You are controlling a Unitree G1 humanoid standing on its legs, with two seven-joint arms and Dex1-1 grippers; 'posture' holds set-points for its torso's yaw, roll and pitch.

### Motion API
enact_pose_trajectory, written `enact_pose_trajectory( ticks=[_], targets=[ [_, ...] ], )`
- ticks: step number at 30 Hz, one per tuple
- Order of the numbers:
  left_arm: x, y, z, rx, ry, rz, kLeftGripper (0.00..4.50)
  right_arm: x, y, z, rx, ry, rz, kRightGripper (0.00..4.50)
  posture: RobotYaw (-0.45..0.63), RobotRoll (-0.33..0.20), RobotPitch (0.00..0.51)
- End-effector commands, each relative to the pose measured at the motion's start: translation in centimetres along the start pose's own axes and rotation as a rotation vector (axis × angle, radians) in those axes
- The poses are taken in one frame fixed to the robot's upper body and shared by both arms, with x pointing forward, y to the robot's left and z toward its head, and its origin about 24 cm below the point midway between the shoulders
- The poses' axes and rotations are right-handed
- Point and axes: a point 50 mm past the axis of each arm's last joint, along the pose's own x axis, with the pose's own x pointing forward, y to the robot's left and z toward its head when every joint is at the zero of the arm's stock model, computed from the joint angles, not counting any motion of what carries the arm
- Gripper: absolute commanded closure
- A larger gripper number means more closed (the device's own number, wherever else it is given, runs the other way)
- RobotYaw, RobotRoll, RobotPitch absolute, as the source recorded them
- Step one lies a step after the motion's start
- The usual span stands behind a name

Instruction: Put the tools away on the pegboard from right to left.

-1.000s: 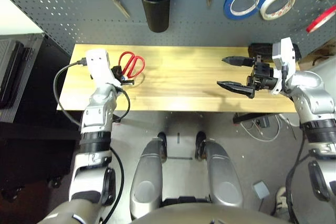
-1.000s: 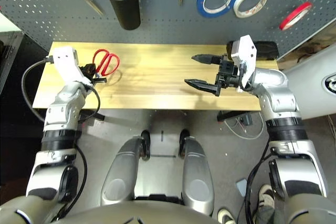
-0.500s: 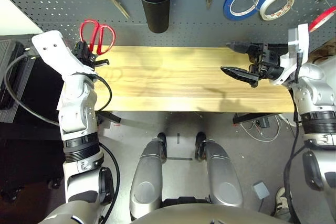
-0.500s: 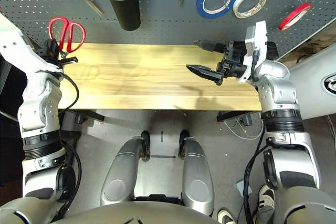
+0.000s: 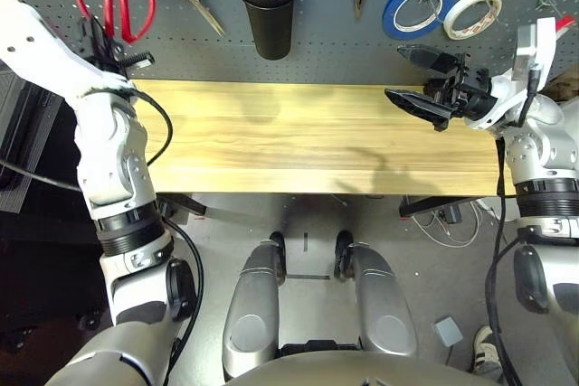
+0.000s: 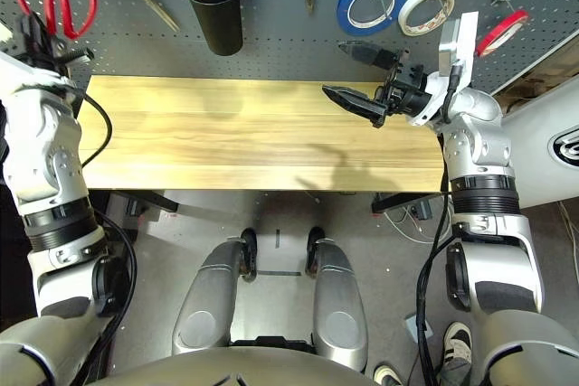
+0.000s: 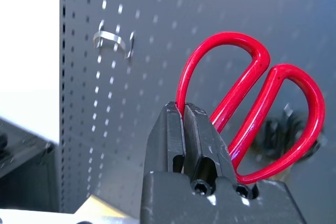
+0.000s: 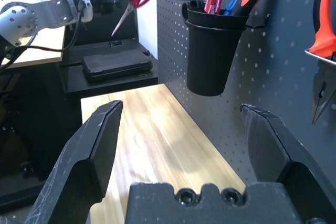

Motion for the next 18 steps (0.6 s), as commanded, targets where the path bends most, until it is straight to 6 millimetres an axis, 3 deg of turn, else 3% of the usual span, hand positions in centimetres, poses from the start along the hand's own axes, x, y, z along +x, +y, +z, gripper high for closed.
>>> enact_pose_trajectory(
  ticks=[1,18],
  targets=[
    [0.0,0.1,0.2,-0.037,-0.012,0.005,4.47,-0.3,-0.1,0.1,-0.007,-0.008,-0.006,0.00,-0.02,0.000,0.223],
    [0.2,-3.0,-2.5,-0.074,0.047,-0.119,4.47,-0.4,0.1,-0.1,-0.005,0.009,0.001,0.00,-0.05,0.000,0.217]
  ],
)
